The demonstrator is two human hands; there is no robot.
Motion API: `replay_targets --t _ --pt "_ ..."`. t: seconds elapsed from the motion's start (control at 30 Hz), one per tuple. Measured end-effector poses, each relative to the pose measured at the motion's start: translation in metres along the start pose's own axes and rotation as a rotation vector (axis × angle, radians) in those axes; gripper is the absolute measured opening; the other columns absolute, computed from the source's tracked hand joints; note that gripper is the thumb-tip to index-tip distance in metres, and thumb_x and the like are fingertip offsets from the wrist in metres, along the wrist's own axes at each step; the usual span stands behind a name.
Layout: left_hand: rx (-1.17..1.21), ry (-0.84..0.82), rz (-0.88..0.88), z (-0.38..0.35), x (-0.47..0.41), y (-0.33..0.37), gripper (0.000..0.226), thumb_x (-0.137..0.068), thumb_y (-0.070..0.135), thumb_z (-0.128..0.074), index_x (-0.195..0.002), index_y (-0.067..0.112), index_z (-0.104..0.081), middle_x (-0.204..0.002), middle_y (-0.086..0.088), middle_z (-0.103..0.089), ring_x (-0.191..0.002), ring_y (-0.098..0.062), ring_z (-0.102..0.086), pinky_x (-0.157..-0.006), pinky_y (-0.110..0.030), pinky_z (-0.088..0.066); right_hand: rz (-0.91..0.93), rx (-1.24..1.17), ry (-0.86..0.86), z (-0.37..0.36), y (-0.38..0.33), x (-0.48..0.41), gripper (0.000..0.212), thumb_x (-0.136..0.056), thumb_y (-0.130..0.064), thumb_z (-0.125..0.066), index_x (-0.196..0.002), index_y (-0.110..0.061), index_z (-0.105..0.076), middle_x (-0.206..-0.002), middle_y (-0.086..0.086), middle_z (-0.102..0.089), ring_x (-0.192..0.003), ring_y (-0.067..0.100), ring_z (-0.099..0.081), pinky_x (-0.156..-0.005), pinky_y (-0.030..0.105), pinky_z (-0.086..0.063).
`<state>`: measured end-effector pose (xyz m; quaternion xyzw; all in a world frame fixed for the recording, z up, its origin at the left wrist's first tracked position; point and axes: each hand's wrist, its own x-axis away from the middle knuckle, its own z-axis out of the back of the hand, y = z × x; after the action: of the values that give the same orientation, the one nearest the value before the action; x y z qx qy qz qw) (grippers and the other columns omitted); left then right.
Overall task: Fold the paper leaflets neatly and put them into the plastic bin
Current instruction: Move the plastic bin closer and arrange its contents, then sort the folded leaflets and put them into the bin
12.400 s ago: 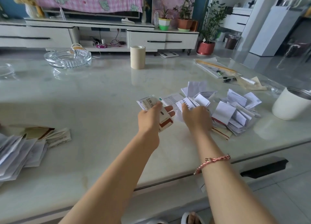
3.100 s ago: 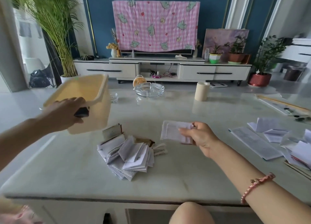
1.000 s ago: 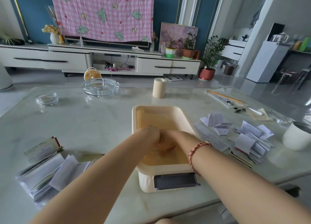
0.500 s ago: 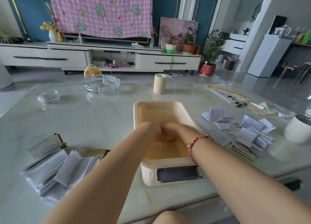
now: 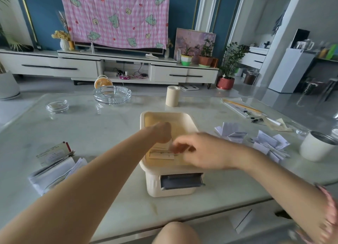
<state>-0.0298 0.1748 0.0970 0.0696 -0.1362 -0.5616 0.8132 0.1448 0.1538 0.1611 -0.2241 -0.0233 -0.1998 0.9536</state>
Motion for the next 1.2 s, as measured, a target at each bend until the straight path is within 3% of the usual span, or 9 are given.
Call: replay_targets --t 0.13,0.33,0.47,0.57,0.63,0.83,0.97,1.1,1.2 --pt "0.111 0.128 0.008 0.017 0.007 0.012 0.038 -0.094 0.005 -0.036 -0.128 0.006 -0.054 -0.132 -0.012 -0.052 -0.122 -0.029 -0.049 -0.098 -0.033 -0.039 0.059 0.227 -0.023 -0.039 0.006 0.030 0.052 -0.091 -0.039 -0.053 -0.138 -0.029 -0.033 -0.136 -0.008 -0.042 -0.125 0.011 -0.038 -0.104 0.023 -0.028" --pt "0.279 0.324 -0.081 0.014 0.028 -0.010 0.042 -0.090 -0.005 -0.034 -0.119 0.009 -0.061 -0.129 -0.008 -0.057 -0.117 -0.022 -0.052 -0.092 -0.019 -0.039 0.177 0.379 0.258 -0.059 0.037 -0.002 0.050 -0.095 -0.030 -0.049 -0.142 -0.025 -0.031 -0.129 0.002 -0.047 -0.121 0.022 -0.038 -0.098 0.027 -0.020" --pt "0.299 0.512 -0.059 0.009 0.058 -0.037 0.041 -0.089 -0.008 -0.035 -0.118 0.008 -0.060 -0.127 -0.009 -0.056 -0.090 -0.020 -0.053 -0.063 -0.007 -0.039 0.139 0.413 0.324 -0.049 0.049 -0.040 0.050 -0.095 -0.031 -0.049 -0.142 -0.027 -0.032 -0.130 0.004 -0.047 -0.123 0.023 -0.037 -0.100 0.030 -0.021" --pt "0.247 0.627 -0.055 0.003 0.080 -0.061 0.042 -0.088 -0.010 -0.036 -0.116 0.008 -0.061 -0.129 -0.008 -0.057 -0.118 -0.022 -0.050 -0.094 -0.024 -0.036 0.131 0.456 0.334 -0.047 0.048 -0.069 0.051 -0.096 -0.030 -0.048 -0.143 -0.027 -0.029 -0.129 0.006 -0.047 -0.124 0.026 -0.038 -0.100 0.033 -0.024" --pt "0.211 0.625 -0.023 -0.004 0.093 -0.078 0.040 -0.089 -0.009 -0.038 -0.116 0.009 -0.062 -0.131 -0.006 -0.056 -0.124 -0.022 -0.046 -0.103 -0.030 -0.031 0.122 0.470 0.349 -0.049 0.047 -0.085 0.053 -0.096 -0.030 -0.047 -0.144 -0.028 -0.026 -0.133 0.005 -0.045 -0.126 0.025 -0.037 -0.102 0.036 -0.026" --pt "0.123 0.586 0.101 -0.019 0.133 -0.120 0.037 -0.090 -0.004 -0.040 -0.116 0.010 -0.061 -0.131 -0.006 -0.056 -0.125 -0.023 -0.046 -0.102 -0.034 -0.033 -0.028 0.604 0.456 -0.051 0.046 -0.114 0.058 -0.098 -0.028 -0.043 -0.148 -0.023 -0.014 -0.143 0.013 -0.033 -0.135 0.029 -0.025 -0.112 0.046 -0.016" --pt "0.135 0.567 0.197 -0.022 0.163 -0.128 0.032 -0.093 0.001 -0.042 -0.118 0.008 -0.060 -0.127 -0.009 -0.058 -0.119 -0.026 -0.050 -0.097 -0.032 -0.036 -0.106 0.593 0.542 -0.056 0.036 -0.109 0.075 -0.087 -0.009 -0.057 -0.148 -0.016 -0.013 -0.143 0.021 -0.027 -0.132 0.035 -0.027 -0.111 0.046 -0.021" --pt "0.154 0.554 0.243 -0.030 0.189 -0.127 0.027 -0.095 0.015 -0.048 -0.118 0.007 -0.060 -0.124 -0.010 -0.060 -0.114 -0.026 -0.053 -0.092 -0.030 -0.037 0.189 0.370 0.769 -0.076 0.020 -0.083 0.062 -0.068 0.008 -0.068 -0.126 0.003 -0.050 -0.116 0.026 -0.056 -0.104 0.042 -0.057 -0.089 0.047 -0.047" --pt "0.183 0.587 0.312 -0.039 0.202 -0.126 0.029 -0.095 0.016 -0.049 -0.120 0.007 -0.059 -0.129 -0.009 -0.057 -0.117 -0.026 -0.052 -0.093 -0.030 -0.038 0.327 0.145 0.779 -0.106 0.015 -0.059 0.049 -0.067 0.009 -0.067 -0.114 0.003 -0.057 -0.103 0.020 -0.061 -0.092 0.040 -0.060 -0.078 0.044 -0.050"
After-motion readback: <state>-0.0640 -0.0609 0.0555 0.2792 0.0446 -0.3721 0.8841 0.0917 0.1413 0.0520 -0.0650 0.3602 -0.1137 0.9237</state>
